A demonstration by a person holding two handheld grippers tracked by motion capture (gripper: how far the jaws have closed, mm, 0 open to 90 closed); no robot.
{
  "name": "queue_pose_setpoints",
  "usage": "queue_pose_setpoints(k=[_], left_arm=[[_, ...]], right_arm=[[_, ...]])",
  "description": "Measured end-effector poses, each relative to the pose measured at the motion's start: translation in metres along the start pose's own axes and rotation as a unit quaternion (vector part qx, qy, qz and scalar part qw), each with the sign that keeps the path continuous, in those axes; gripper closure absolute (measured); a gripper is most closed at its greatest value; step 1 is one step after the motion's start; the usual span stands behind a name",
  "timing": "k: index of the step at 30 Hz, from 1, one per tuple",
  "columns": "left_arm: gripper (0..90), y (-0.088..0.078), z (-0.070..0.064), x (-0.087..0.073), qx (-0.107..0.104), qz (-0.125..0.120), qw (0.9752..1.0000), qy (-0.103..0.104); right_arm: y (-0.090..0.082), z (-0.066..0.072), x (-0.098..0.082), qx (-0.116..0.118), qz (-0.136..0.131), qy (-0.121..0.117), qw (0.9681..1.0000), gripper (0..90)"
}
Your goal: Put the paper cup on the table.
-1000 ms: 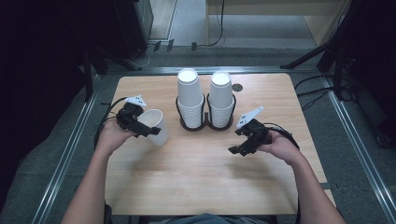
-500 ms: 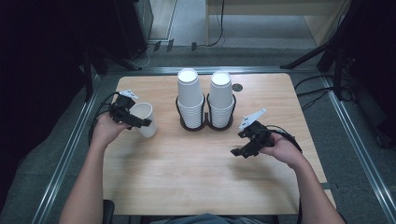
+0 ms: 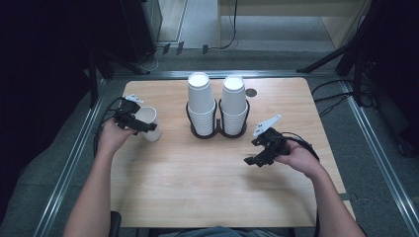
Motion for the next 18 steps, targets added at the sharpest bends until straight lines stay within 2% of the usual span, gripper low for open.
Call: queue_pose_setpoints(k=[5,9,11,12,15,18], left_arm=[[5.9,0.0008,0.0001,-0.0009,-0.006,-0.004,1.0,-0.002],[0.0,0.0016,0.0018,-0.0008,-0.007,-0.003,0.9998,-0.017],[0.0,0.0015,0.0015,-0.0008,-0.011,-0.004,0.9998,-0.018],[0.0,0.0018,-0.0004,-0.0007,-0.022,-0.003,0.9996,-0.02],[0.0,0.0022,-0.0014,-0.0007,-0.024,-0.001,0.9996,-0.017],[0.0,0.0001,-0.0012,0.0005,-0.026,-0.005,0.9993,-0.026]], right_arm=[[-0.0004,-0.0006,-0.0002,0.001,0.001,0.001,1.0,18.5],[-0.0008,-0.0011,0.0,0.0,0.0,0.001,1.0,18.6],[-0.0008,-0.0016,-0.0005,-0.002,0.002,0.002,1.0,18.6],[-0.0003,-0.0027,-0.0013,-0.003,0.004,0.003,1.0,18.8],[0.0,-0.0032,-0.0022,-0.004,0.006,0.004,1.0,18.8],[-0.0003,-0.0033,-0.002,-0.004,0.005,0.003,1.0,18.8]])
Point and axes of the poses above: each handheld gripper's, and its own axes: y roughly forward along the jaws, x roughly out of its top, z roughly to its left, the point moved 8 cm from there along y, roughly forward along the jaws
